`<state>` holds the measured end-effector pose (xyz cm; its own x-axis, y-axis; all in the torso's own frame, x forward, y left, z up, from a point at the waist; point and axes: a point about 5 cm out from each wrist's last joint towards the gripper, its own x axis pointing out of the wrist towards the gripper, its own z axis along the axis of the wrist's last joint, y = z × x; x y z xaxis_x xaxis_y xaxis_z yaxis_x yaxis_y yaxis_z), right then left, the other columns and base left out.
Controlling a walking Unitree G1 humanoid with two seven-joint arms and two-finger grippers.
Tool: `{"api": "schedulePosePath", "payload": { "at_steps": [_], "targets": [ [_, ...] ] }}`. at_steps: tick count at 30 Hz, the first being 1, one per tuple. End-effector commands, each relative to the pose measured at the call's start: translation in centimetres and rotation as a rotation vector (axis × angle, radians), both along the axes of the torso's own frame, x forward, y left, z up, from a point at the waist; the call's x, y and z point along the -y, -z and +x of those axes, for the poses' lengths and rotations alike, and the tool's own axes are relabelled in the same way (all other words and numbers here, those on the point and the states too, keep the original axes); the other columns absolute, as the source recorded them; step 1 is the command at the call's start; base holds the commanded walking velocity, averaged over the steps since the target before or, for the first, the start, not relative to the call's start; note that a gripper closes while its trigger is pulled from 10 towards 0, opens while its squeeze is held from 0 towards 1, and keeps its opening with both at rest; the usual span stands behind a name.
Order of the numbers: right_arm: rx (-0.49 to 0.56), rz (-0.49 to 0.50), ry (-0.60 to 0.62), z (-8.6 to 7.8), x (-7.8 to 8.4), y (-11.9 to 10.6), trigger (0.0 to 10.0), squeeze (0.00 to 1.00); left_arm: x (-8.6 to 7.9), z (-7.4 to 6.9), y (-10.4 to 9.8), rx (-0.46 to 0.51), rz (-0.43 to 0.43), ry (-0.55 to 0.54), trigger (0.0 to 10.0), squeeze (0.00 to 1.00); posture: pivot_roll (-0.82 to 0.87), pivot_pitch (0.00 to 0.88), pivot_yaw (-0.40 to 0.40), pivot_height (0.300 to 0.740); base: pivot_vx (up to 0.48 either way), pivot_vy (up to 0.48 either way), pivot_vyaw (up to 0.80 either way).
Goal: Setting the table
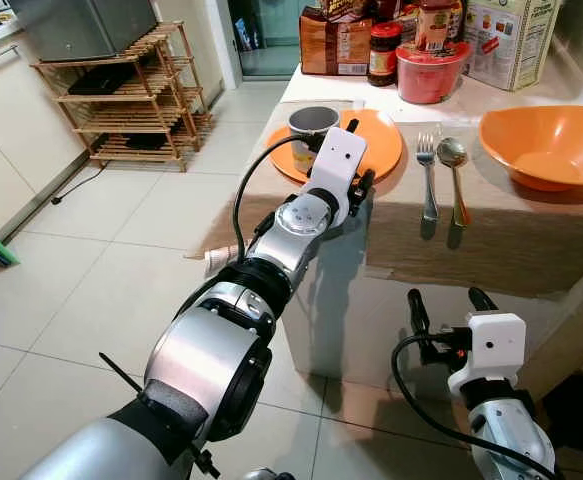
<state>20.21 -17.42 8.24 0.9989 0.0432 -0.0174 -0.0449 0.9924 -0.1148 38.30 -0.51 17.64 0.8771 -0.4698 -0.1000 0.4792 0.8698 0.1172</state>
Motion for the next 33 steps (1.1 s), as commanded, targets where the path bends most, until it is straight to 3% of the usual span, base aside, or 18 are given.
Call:
{"api": "schedulePosePath", "payload": {
  "at_steps": [1, 3, 6, 14, 19, 25, 33],
  "targets": [
    [0.011, 0.003, -0.013, 0.2, -0.3, -0.2, 10.0, 0.00, 5.5, -2.3, -0.6, -0.019, -0.042, 0.124, 10.0, 0.00, -0.18, 0.000, 0.166, 0.740, 0.000, 0.000, 0.00],
    [0.011, 0.003, -0.014, 0.2, -0.3, -0.2, 10.0, 0.00, 5.2, -2.2, -0.5, -0.022, -0.038, 0.112, 10.0, 0.00, -0.18, 0.000, 0.165, 0.740, 0.000, 0.000, 0.00],
    [0.012, 0.004, -0.013, 0.1, -0.2, -0.3, 10.0, 0.00, 3.4, -1.5, 0.3, -0.024, -0.023, 0.058, 10.0, 0.00, -0.17, 0.000, 0.157, 0.740, 0.000, 0.000, 0.00],
    [0.011, 0.004, -0.019, 0.2, -0.2, -0.3, 10.0, 0.00, 2.5, -1.2, 0.1, 0.009, -0.030, 0.031, 10.0, 0.00, -0.17, 0.000, 0.151, 0.740, 0.000, 0.000, 0.00],
    [0.011, 0.003, -0.017, 0.3, -0.1, -0.3, 10.0, 0.00, 0.6, -0.3, -0.2, 0.065, 0.044, -0.060, 10.0, 0.00, -0.17, 0.000, 0.152, 0.740, 0.000, 0.000, 0.00],
    [0.008, 0.004, -0.018, 0.3, -0.2, -0.2, 10.0, 0.00, 0.3, -0.2, -0.1, 0.067, 0.053, -0.083, 10.0, 0.00, -0.16, 0.000, 0.151, 0.740, 0.000, 0.000, 0.00],
    [0.012, 0.002, -0.019, 0.4, -0.2, -0.3, 10.0, 0.00, 0.3, -0.1, 0.2, -0.018, 0.009, -0.177, 10.0, 0.00, -0.17, 0.000, 0.156, 0.740, 0.000, 0.000, 0.00]
  ]
}}
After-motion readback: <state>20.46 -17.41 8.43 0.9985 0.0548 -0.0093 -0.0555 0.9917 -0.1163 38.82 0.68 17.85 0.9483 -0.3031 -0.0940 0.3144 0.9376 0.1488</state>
